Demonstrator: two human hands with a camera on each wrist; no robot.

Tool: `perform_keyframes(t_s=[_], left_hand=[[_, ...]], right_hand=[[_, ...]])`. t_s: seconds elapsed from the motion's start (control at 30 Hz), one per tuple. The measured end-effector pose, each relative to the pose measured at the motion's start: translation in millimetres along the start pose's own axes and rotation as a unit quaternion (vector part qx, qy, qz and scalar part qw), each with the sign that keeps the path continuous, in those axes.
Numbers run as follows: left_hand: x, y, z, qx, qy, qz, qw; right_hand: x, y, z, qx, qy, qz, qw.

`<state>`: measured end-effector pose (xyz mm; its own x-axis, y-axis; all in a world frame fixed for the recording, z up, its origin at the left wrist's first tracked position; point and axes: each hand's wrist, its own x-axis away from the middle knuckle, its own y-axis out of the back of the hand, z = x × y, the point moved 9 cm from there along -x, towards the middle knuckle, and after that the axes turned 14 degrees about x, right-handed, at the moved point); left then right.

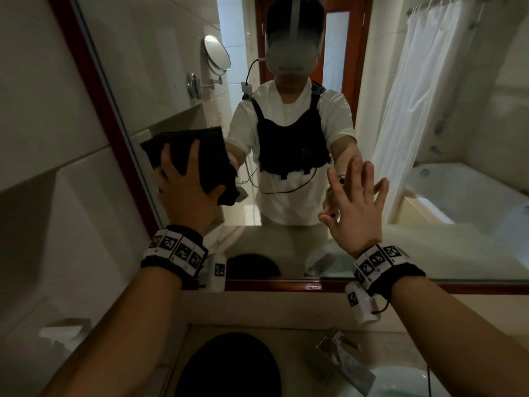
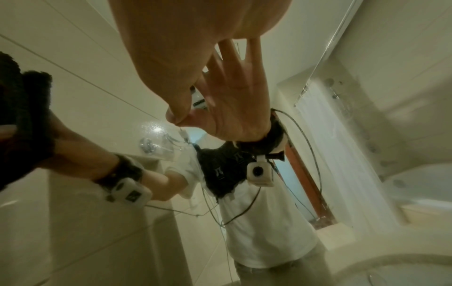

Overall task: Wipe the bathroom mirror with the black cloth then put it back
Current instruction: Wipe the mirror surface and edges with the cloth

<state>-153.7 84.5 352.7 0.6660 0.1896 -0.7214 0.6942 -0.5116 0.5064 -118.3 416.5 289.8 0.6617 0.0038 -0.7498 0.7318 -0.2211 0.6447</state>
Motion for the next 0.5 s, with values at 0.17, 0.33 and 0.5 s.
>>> perform_keyframes(t_s=[0.17,0.33,0.5], left_hand=[[43.6,-42.5,-25.9,-0.028,-0.027,0.053,0.998],[99.2,-91.7,-55.6,-0.043,-0.072,0.115,0.99],[90.0,-85.3,-46.2,-0.029,-0.098,0.1,0.99]], right_hand=[[0.3,-1.1,0.5,0.0,0.001,-0.002,1.0],[-0.1,-1.9,-0.4,0.003,0.005,-0.006,1.0],[1.0,-2.7,-1.7,0.007,-0.001,-0.002,1.0]])
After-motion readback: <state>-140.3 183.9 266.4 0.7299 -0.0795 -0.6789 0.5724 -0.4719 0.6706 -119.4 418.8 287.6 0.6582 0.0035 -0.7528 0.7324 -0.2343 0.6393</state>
